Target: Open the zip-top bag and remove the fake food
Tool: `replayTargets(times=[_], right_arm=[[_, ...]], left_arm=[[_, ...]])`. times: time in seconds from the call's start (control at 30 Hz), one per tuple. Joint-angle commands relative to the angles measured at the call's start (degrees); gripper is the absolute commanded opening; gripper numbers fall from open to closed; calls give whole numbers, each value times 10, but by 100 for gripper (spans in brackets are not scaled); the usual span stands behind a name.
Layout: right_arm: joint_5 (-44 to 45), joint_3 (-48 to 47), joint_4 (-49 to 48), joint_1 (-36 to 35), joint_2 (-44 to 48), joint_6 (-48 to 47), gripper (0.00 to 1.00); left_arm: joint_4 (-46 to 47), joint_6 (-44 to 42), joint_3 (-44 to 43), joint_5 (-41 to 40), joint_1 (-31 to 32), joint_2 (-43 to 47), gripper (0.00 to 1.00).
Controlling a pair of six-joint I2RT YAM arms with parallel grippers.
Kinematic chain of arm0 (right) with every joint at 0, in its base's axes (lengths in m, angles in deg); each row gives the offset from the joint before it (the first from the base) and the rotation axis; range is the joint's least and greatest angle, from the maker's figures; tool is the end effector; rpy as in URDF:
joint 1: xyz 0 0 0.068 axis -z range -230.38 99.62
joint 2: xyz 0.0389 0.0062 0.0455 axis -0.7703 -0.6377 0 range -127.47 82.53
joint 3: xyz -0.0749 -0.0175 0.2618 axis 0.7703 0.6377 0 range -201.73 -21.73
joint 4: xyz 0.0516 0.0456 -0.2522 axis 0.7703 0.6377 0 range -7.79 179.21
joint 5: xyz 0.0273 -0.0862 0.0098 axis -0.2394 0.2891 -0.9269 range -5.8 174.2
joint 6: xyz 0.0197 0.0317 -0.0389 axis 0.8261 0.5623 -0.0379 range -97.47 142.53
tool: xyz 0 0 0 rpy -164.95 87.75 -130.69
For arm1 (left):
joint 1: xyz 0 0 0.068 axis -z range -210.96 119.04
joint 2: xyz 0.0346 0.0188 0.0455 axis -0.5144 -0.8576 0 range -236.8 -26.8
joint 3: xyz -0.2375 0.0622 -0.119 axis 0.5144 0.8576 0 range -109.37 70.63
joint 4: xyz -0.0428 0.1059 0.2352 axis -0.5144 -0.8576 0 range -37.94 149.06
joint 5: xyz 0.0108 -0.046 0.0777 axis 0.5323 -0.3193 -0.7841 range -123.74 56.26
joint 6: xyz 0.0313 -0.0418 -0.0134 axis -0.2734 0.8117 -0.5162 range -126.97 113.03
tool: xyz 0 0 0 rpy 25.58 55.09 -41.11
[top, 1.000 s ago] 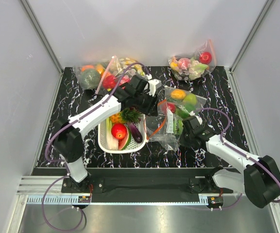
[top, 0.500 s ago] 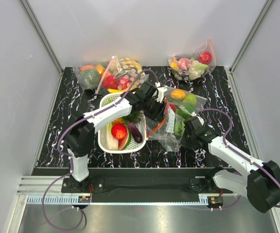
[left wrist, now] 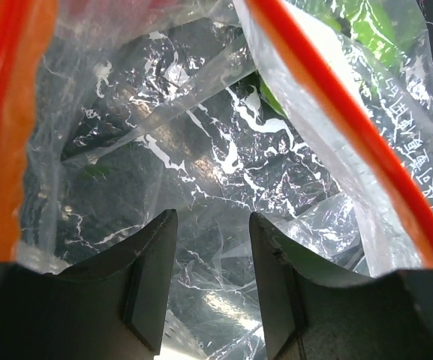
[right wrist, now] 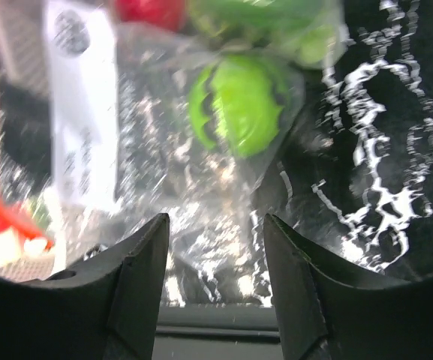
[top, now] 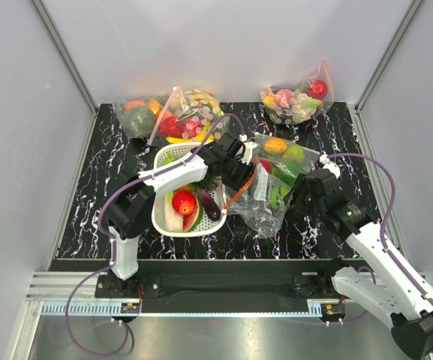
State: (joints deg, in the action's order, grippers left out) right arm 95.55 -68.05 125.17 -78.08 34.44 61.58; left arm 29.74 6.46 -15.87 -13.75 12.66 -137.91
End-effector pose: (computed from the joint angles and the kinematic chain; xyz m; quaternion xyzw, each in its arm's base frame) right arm 0.1518 0.0717 0.2858 0.1287 0.9102 0.1346 0.3701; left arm 0.3001 -0.3027 0.2254 0.2957 0.8901 -0.2906 0.1891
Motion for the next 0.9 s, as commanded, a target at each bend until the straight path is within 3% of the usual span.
replayTargets(times=[0.0,0.17,0.37,0.6,0.7,0.87], right_arm=[[10,4,-37,43,-30,-12,60],[-41,39,-146,121,-74,-15,60],[-66,39,-219,132,-146,-26,60],[-52,53,-227,134,-190,-23,58],[-49,67,-237,135,-194,-15,48],[-50,70,-232,137,-234,-10,15]], left_arm=[[39,3,6,19,1,4,47],[39,7,10,22,0,5,47],[38,12,7,30,0,5,47],[41,12,8,34,0,11,47],[46,16,10,41,0,12,47],[52,17,6,47,0,10,47]])
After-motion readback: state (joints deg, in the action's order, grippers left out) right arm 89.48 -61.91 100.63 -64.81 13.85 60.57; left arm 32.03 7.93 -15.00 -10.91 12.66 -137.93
